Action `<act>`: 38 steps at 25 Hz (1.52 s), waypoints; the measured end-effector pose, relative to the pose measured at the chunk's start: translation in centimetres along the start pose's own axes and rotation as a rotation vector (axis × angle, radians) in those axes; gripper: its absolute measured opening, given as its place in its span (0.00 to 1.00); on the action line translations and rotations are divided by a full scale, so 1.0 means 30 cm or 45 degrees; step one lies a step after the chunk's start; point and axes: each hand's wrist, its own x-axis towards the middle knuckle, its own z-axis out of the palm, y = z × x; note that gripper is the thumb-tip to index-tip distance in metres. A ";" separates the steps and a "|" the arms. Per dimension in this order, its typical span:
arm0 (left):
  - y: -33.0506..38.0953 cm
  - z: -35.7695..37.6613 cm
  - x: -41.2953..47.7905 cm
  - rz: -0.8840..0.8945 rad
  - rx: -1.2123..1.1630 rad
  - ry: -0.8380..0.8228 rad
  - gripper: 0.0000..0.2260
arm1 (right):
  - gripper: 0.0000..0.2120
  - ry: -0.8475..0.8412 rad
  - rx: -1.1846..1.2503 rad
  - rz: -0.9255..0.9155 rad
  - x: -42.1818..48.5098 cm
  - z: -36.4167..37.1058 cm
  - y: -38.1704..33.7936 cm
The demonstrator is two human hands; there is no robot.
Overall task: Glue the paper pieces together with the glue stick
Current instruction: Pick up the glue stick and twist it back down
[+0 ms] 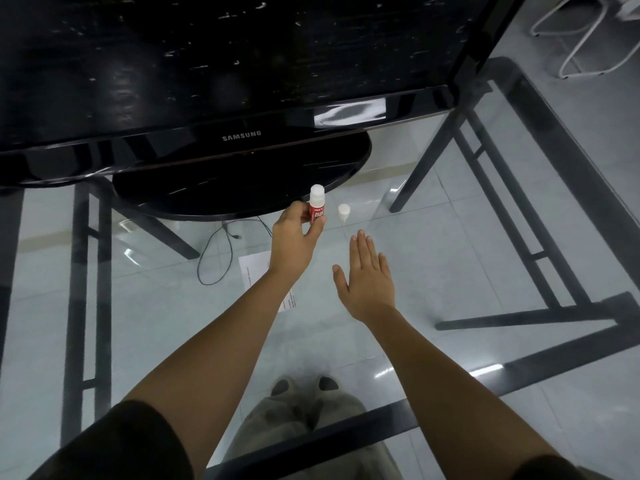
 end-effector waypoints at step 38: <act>0.505 -0.656 -0.116 -0.412 -0.956 0.077 0.19 | 0.13 0.032 1.702 -0.491 0.000 -0.843 -0.503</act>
